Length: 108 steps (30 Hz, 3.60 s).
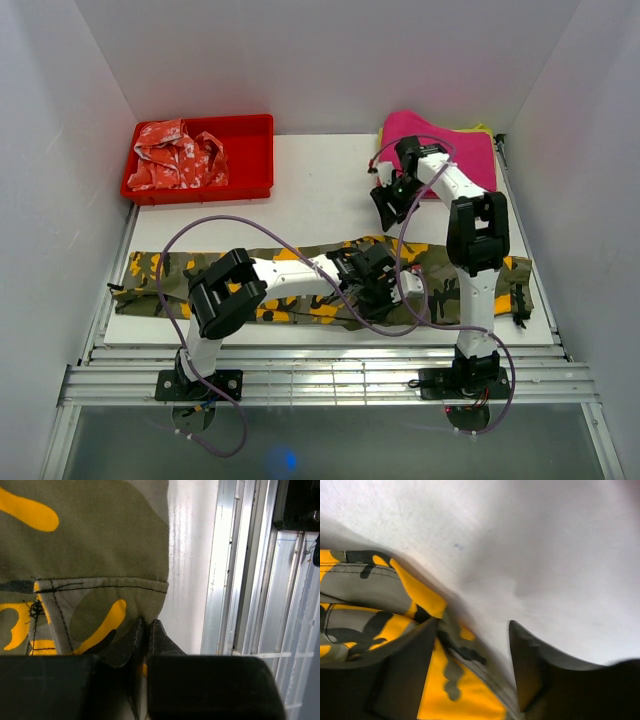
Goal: Fold and stack the trousers
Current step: Fold the trousers
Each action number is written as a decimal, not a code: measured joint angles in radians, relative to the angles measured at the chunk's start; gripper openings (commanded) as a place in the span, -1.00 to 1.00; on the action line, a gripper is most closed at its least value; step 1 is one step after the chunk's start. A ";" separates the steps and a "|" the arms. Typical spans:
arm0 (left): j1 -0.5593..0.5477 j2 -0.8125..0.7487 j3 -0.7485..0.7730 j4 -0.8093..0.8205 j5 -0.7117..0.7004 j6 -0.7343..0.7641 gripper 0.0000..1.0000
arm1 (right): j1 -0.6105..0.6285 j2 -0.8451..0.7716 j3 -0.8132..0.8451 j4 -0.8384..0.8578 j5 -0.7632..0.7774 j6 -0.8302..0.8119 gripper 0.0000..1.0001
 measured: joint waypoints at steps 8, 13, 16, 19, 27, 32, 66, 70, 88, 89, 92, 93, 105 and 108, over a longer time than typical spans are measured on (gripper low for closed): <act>0.016 0.002 -0.002 0.026 0.034 -0.072 0.24 | -0.182 -0.148 0.074 -0.051 -0.013 -0.063 0.53; 0.055 -0.019 -0.004 0.037 0.080 -0.122 0.40 | -0.431 -0.283 0.003 -0.124 -0.051 -0.141 0.53; 0.103 -0.049 -0.013 0.053 0.104 -0.150 0.42 | -0.579 -0.349 -0.108 -0.159 -0.047 -0.185 0.53; 0.149 -0.078 -0.023 0.066 0.124 -0.171 0.43 | -0.673 -0.401 -0.252 -0.185 -0.035 -0.226 0.54; 0.175 -0.084 -0.058 0.087 0.129 -0.198 0.43 | -0.837 -0.466 -0.419 -0.191 0.039 -0.281 0.73; 0.192 -0.055 -0.075 0.103 0.127 -0.223 0.42 | -0.889 -0.526 -0.504 -0.131 0.111 -0.301 0.80; 0.305 -0.039 -0.097 0.079 0.135 -0.259 0.45 | -0.780 -0.356 -0.459 0.000 0.231 -0.377 0.74; 0.349 -0.127 -0.084 -0.011 0.125 -0.235 0.46 | -0.704 -0.459 -0.439 -0.035 0.202 -0.387 0.74; 1.069 -0.282 -0.203 -0.374 0.076 -0.008 0.36 | -0.152 -0.481 -0.607 -0.041 -0.006 -0.284 0.57; 1.075 -0.296 -0.236 -0.383 0.061 0.006 0.33 | -0.151 -0.466 -0.630 -0.027 0.010 -0.275 0.57; 1.073 -0.311 -0.323 -0.384 0.026 0.040 0.30 | -0.167 -0.427 -0.700 0.037 0.068 -0.258 0.55; 1.072 -0.305 -0.346 -0.375 0.016 0.043 0.29 | -0.175 -0.423 -0.703 0.039 0.075 -0.247 0.55; 1.038 0.052 0.085 -0.349 0.108 -0.046 0.35 | -0.318 -0.373 -0.638 0.059 0.140 -0.180 0.53; 1.030 0.083 0.142 -0.288 0.115 -0.062 0.44 | -0.325 -0.352 -0.603 0.061 0.172 -0.185 0.51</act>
